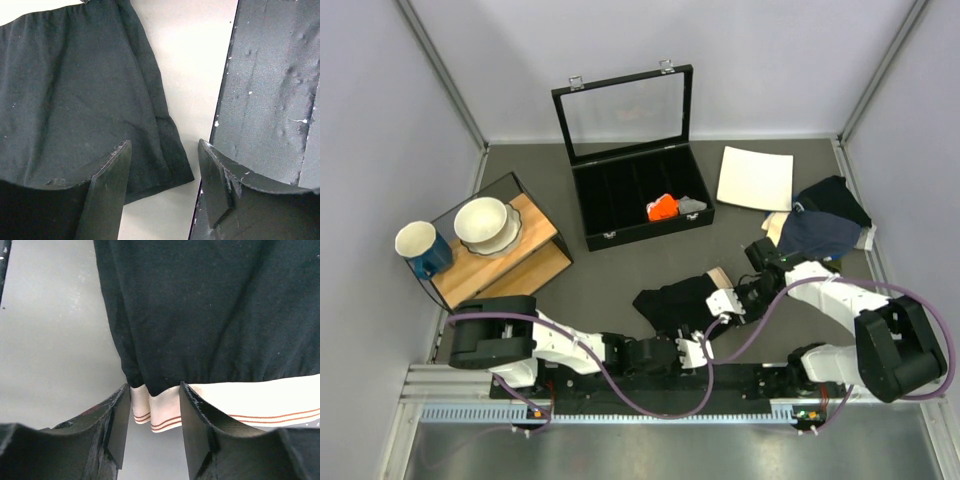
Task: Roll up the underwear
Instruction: Fold the underwear at the center of the board.
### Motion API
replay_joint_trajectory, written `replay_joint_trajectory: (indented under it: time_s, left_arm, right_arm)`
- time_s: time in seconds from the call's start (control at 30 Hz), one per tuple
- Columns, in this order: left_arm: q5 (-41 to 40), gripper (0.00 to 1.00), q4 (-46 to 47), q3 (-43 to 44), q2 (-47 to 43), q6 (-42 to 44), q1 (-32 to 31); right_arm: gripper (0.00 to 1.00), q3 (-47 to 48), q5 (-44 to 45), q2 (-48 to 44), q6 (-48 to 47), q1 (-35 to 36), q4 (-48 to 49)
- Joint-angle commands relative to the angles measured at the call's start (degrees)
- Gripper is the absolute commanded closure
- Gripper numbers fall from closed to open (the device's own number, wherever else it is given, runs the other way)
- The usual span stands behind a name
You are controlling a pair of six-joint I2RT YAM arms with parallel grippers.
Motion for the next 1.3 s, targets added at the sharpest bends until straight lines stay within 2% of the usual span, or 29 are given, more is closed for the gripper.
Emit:
replay_joint_trajectory:
  time_s: [0.0, 0.13, 0.17, 0.27, 0.4, 0.53, 0.6, 0.7, 0.73, 0.97, 1.27]
  left_arm:
    - [-0.8, 0.39, -1.5, 0.4, 1.1, -0.9, -0.5]
    - [-1.5, 0.51, -1.7, -0.4, 0.5, -1.2, -0.6]
    - [-1.8, 0.59, -2.0, -0.5, 0.4, -1.8, -0.6]
    - [-2.6, 0.71, -2.4, -0.7, -0.4, -2.0, -0.5]
    - [-2.3, 0.81, -2.9, -0.8, -1.2, -1.8, -0.6]
    - [-2.2, 0.86, -3.9, -0.5, -2.2, -1.8, -0.5]
    - [-2.0, 0.93, -4.4, -0.5, -3.1, -1.6, -0.5]
    - [-1.7, 0.96, -5.7, -0.2, -5.1, -1.4, -0.4]
    - [-1.6, 1.00, -5.8, -0.3, -5.7, -1.3, -0.4]
    - [2.6, 1.00, -8.2, -0.1, -10.0, -1.4, 2.0]
    - [10.4, 1.00, -12.2, 0.8, -12.8, -2.3, 9.9]
  right_arm:
    - [0.60, -2.0, 3.2, 1.1, -0.3, 1.5, -0.1]
    - [0.69, -2.2, 2.0, -0.1, 1.2, 1.6, -0.2]
    - [0.69, -2.2, 1.8, -0.7, 1.8, 1.7, -0.2]
    - [0.74, -1.9, 1.3, -1.6, 3.0, 1.6, -0.4]
    - [0.80, -0.6, 0.5, -1.8, 4.0, 1.7, -2.0]
    - [0.85, 0.6, -1.6, -2.1, 5.2, 1.7, -3.6]
    - [0.85, 1.2, -2.2, -2.4, 5.5, 1.8, -4.2]
    - [0.86, 2.1, -2.5, -2.5, 6.3, 2.2, -5.4]
    - [0.87, 2.3, -2.4, -2.5, 6.6, 2.3, -6.0]
    - [0.88, 4.8, -3.6, -2.5, 9.6, 2.6, -7.7]
    - [0.87, 7.1, -5.4, -1.5, 12.9, 2.4, -8.3]
